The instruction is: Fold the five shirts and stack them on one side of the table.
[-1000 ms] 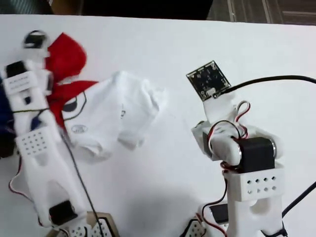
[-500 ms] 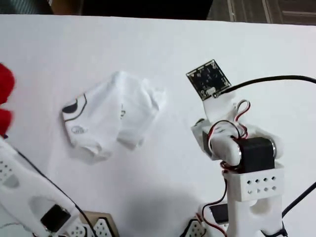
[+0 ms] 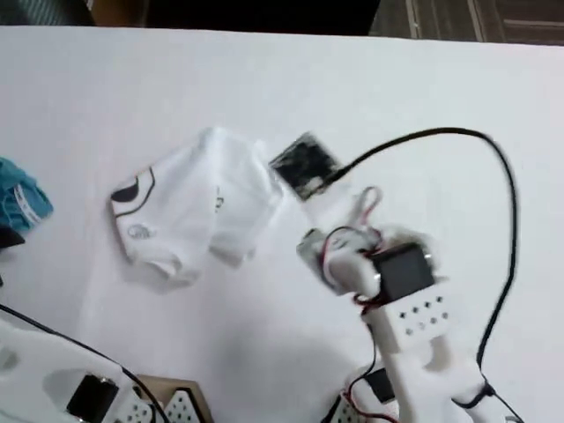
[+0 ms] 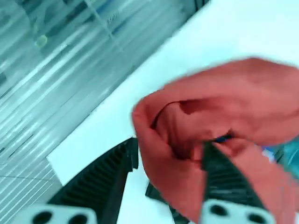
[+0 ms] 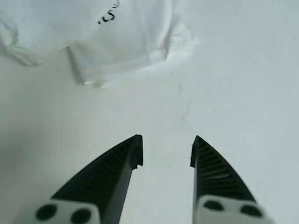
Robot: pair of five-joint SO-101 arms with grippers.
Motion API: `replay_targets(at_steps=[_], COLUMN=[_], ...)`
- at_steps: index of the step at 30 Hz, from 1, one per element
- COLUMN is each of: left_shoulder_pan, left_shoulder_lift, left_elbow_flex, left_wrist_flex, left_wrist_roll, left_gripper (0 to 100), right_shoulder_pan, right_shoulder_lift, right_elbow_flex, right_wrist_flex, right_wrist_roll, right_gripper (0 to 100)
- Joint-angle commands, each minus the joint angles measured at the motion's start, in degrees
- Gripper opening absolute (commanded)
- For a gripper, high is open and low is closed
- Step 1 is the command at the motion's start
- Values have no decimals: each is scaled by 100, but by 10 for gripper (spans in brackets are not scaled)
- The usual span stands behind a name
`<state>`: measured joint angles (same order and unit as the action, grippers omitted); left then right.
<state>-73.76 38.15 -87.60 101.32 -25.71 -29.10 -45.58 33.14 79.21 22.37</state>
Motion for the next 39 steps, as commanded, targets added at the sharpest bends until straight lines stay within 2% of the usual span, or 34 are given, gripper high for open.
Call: replay_targets(at_steps=[1,4,7,10,18,21,25,29,31,35,37,39], left_shoulder_pan=[-18,132,387,668,1899,2286,2602,2664,2655,2655,2690,2778], left_shoulder_lift=[-396,-396,-422,-536,-2040,-2549,-3059,-3358,-3385,-3376,-3376,-3376], left_elbow_flex=[813,1675,2431,2677,2730,2738,2985,4013,4690,6070,6686,7213], left_wrist_flex=[79,79,88,97,97,97,97,88,79,35,-97,-325], left_wrist_roll=[-360,-484,-501,-413,607,897,993,949,949,932,932,932], left_gripper=[332,354,379,389,389,389,389,389,389,389,389,389], right_shoulder_pan=[-690,-1200,-1569,-1947,-3319,-3565,-3468,-3152,-2949,-2484,-2255,-2044], right_shoulder_lift=[66,347,1156,2185,4242,4998,5956,6642,6835,6897,6897,6897], right_elbow_flex=[18,-35,-97,-527,-2004,-2259,-2497,-2963,-3244,-3640,-3754,-3780], right_wrist_flex=[-374,-664,-1015,-1077,-1103,-1253,-1780,-2009,-1982,-1982,-1982,-1982], right_wrist_roll=[26,0,-9,9,-9,-9,-9,-9,-9,-9,9,26], right_gripper=[180,187,246,284,283,283,283,269,205,9,40,21])
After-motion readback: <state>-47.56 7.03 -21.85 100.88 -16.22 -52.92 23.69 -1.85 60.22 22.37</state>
